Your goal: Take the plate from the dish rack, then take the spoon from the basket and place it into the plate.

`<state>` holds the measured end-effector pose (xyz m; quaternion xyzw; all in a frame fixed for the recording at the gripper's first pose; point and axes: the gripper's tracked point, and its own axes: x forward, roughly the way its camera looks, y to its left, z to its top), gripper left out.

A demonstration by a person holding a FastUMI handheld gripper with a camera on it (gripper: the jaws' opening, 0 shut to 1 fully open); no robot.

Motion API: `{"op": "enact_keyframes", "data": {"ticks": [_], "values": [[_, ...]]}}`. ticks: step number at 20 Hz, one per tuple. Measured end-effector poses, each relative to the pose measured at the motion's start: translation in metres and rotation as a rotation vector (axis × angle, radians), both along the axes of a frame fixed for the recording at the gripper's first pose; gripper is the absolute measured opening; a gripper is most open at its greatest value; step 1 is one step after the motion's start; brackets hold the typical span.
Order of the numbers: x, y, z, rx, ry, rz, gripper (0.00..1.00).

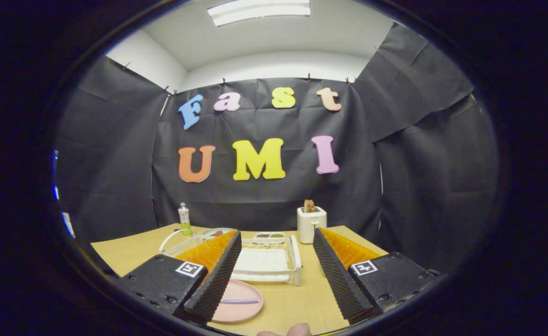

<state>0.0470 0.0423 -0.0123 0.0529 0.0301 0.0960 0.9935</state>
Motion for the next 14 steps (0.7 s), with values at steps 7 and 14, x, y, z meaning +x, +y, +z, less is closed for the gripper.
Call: {"op": "enact_keyframes", "data": {"ticks": [7,14], "values": [[-0.008,-0.055,0.001,-0.043,-0.005,-0.041,0.99],[-0.011,-0.081,-0.016,-0.050,0.031,-0.048,1.00]]}}
